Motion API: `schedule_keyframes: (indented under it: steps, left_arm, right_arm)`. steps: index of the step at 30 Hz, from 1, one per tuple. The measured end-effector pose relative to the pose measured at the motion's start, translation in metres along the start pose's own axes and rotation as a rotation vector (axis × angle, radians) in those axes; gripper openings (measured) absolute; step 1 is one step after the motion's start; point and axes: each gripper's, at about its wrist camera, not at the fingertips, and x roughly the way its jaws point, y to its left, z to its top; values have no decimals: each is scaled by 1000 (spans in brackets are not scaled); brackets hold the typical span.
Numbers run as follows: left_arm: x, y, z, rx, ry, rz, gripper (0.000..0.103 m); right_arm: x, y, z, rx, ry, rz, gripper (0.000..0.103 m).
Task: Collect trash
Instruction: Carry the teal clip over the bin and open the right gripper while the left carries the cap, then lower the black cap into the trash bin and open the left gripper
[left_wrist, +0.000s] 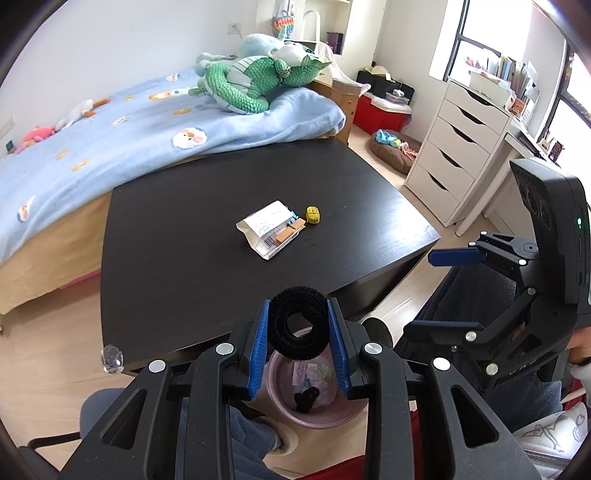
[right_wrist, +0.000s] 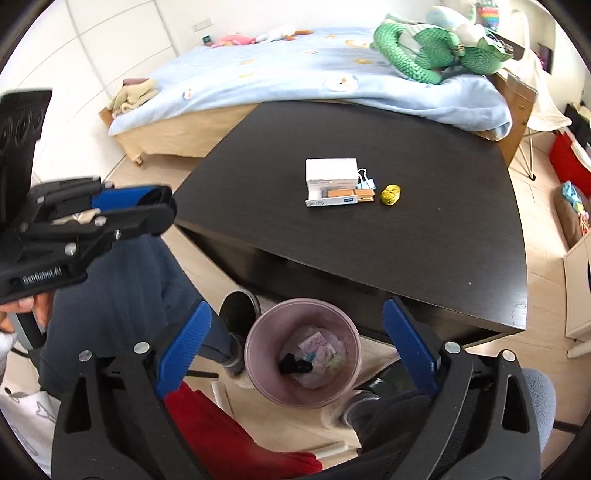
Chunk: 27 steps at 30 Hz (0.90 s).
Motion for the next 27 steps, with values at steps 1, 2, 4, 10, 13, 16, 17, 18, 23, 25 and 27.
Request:
schedule_keyframes:
  steps: [1,2,4,10,13,16,17,18,23,25,27]
  left_arm:
    - [0,0,0,1,1,-2,30]
    - [0,-1,0,2,1,-4,30]
    - [0,-2,1,6,-2,-9,30]
    - [-2,-5,1,16,-5,-18,30]
    - [-2,-8,1,24,-7,-25,30]
    - [-2,-13,0,36,-2,-37,30]
    - [-1,-14,0,41,0,-40,30]
    - [-1,-16,-1,46,2,-44,30]
    - [-1,-25,0,64,5,-65,30]
    - [-1,-29,0,76,7,-73,30]
    - [-2,-33,1,90,7,-80,30]
  right_arm:
    - [-1,-1,1,6,-2,-6,96]
    - [-2,-3,1,13,-4,-12,97]
    - [-3,-7,2,32,-12,-19,98]
    - [-16,-14,4,71,-46,-37,100]
    - [-21,-17,4,85,-42,-53,100]
    - [-29,-22,5,102,-52,-79,100]
    - [-32,-23,5,100,-65,-96,100]
    - [-37,-24,5,97,-79,-121,100]
    - [-51,-34,7,120,-117,-167,100]
    - [-54,-37,7,129,-125,-175,100]
    - [-56,-40,6,141,-129,-178,100]
